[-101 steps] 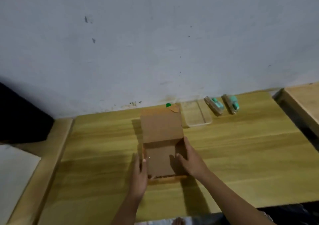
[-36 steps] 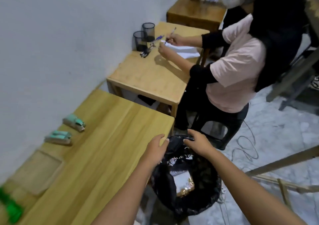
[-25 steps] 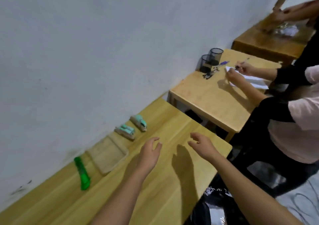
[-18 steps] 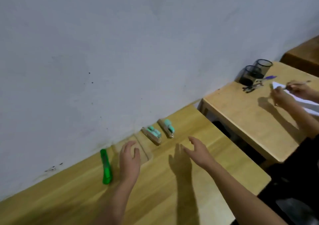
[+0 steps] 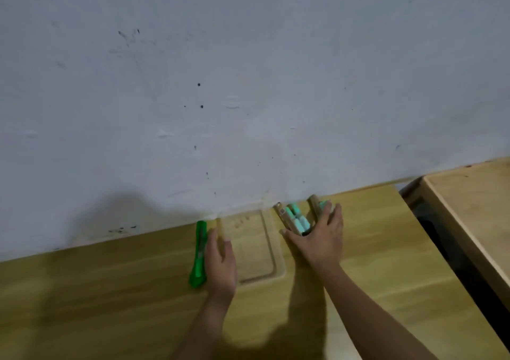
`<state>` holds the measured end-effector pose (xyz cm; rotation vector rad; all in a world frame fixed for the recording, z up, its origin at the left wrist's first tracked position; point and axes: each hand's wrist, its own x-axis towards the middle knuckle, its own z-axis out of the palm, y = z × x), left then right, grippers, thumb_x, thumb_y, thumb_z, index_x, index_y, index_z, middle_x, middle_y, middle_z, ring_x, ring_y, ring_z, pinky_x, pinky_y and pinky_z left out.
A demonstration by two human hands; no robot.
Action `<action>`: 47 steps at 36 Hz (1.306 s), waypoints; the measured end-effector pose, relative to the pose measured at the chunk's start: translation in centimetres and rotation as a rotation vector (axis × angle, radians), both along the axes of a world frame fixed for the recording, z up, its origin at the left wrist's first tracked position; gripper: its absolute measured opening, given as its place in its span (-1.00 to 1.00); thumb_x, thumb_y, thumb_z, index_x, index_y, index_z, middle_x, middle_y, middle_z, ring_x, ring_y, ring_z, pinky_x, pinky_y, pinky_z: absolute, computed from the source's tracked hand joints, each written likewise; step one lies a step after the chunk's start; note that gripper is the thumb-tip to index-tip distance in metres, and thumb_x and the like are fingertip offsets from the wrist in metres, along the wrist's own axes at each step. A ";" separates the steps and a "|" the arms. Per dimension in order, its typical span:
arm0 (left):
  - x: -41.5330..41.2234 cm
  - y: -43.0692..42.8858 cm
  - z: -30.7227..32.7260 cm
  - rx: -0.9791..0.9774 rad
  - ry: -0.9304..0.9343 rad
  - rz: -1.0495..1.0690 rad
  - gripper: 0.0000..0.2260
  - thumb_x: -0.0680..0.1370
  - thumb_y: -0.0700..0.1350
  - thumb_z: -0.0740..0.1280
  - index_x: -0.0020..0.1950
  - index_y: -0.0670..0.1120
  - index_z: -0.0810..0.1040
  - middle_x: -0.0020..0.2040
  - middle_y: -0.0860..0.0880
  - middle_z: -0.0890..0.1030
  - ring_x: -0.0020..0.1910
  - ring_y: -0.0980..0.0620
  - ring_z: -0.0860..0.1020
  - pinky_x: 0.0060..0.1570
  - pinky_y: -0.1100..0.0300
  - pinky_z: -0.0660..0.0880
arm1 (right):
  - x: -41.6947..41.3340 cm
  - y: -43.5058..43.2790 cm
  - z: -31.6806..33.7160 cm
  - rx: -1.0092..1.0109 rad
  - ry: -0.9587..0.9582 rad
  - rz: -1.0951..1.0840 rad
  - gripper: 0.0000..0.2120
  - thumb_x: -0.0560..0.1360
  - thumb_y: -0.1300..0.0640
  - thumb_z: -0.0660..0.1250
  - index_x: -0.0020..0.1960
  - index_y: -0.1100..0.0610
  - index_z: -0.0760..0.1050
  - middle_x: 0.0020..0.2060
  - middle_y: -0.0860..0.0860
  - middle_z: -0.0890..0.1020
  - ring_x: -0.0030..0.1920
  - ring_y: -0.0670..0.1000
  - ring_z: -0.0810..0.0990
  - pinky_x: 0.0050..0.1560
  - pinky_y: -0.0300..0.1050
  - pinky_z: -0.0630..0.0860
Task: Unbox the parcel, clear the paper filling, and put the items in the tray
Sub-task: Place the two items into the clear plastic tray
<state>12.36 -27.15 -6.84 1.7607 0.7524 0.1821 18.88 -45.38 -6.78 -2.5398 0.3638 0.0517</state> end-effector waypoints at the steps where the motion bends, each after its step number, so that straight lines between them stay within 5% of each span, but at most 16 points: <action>1: -0.1 0.0 -0.1 -0.017 -0.018 -0.004 -0.60 0.61 -0.19 0.16 0.45 -0.18 0.27 0.40 -0.10 0.36 0.40 -0.04 0.32 0.27 0.23 0.26 | 0.1 0.2 -0.2 -0.020 -0.019 -0.011 0.13 0.24 -0.33 0.41 0.50 0.19 -0.10 0.49 0.24 -0.01 0.49 0.22 0.00 0.47 0.06 0.08; 6: -0.4 -0.3 -0.1 0.018 -0.052 -0.023 -0.62 0.62 -0.19 0.13 0.45 -0.20 0.28 0.36 -0.06 0.39 0.30 0.13 0.33 0.17 0.46 0.27 | 0.6 0.2 -1.1 -0.026 -0.125 -0.068 -0.07 0.26 -0.14 0.48 0.44 0.20 0.11 0.38 0.29 0.25 0.36 0.30 0.23 0.33 0.17 0.28; 13: -0.3 -0.6 -0.9 0.052 -0.033 -0.052 -0.63 0.62 -0.05 0.09 0.43 -0.03 0.33 0.31 -0.08 0.48 0.28 -0.06 0.47 0.30 -0.09 0.41 | 1.4 -1.5 -1.0 -0.010 -0.097 -0.054 -0.07 0.23 -0.21 0.49 0.44 0.09 0.14 0.36 0.18 0.31 0.28 0.22 0.31 0.15 0.12 0.44; 20: -0.3 -0.6 -1.2 0.053 -0.031 -0.063 -0.69 0.62 0.04 0.06 0.34 0.11 0.37 0.17 -0.10 0.55 0.12 -0.07 0.55 0.14 -0.15 0.52 | 1.0 -0.7 -1.3 0.094 -0.108 0.026 -0.07 0.24 -0.06 0.53 0.46 0.10 0.14 0.29 0.16 0.42 0.25 0.18 0.40 0.12 0.09 0.48; 25: -0.3 -0.3 -2.0 0.041 -0.057 -0.046 -0.53 0.56 0.18 0.08 0.41 0.03 0.33 0.30 -0.09 0.48 0.28 -0.09 0.46 0.27 -0.18 0.42 | 0.3 0.2 -1.4 0.159 -0.127 0.039 -0.11 0.28 -0.01 0.53 0.46 0.13 0.15 0.27 0.18 0.43 0.26 0.17 0.39 0.15 0.08 0.46; 32: -0.3 -0.4 -1.8 -0.009 -0.101 -0.063 -0.62 0.62 -0.03 0.10 0.43 -0.05 0.32 0.32 -0.05 0.47 0.31 0.00 0.44 0.32 -0.12 0.40 | 0.2 0.0 -1.2 0.249 -0.107 -0.026 -0.10 0.27 -0.02 0.52 0.47 0.12 0.14 0.24 0.18 0.42 0.25 0.16 0.41 0.19 0.08 0.47; 37: -0.1 -0.1 -3.1 -0.028 -0.108 -0.035 -0.50 0.55 0.18 0.12 0.41 -0.03 0.34 0.35 -0.05 0.46 0.36 -0.01 0.41 0.36 -0.13 0.36 | -0.5 -0.2 -0.9 0.322 -0.137 -0.092 -0.09 0.26 0.03 0.55 0.47 0.13 0.16 0.18 0.16 0.44 0.20 0.14 0.44 0.16 0.04 0.47; 41: 0.3 -0.5 -2.5 -0.040 -0.095 -0.009 -0.63 0.62 -0.13 0.13 0.44 -0.12 0.31 0.41 -0.08 0.39 0.41 0.02 0.35 0.42 -0.09 0.28 | -1.3 -0.3 -0.1 0.355 -0.162 -0.098 -0.11 0.27 0.06 0.54 0.47 0.11 0.15 0.15 0.13 0.45 0.17 0.11 0.46 0.13 0.01 0.49; 47: 0.3 -0.7 -2.0 -0.031 -0.072 -0.009 -0.62 0.63 -0.14 0.11 0.46 -0.12 0.27 0.44 -0.06 0.36 0.43 0.04 0.31 0.44 0.01 0.26 | -2.4 1.4 1.9 0.398 -0.188 -0.026 -0.09 0.26 0.04 0.55 0.47 0.11 0.15 0.11 0.07 0.45 0.08 -0.03 0.44 0.02 -0.19 0.42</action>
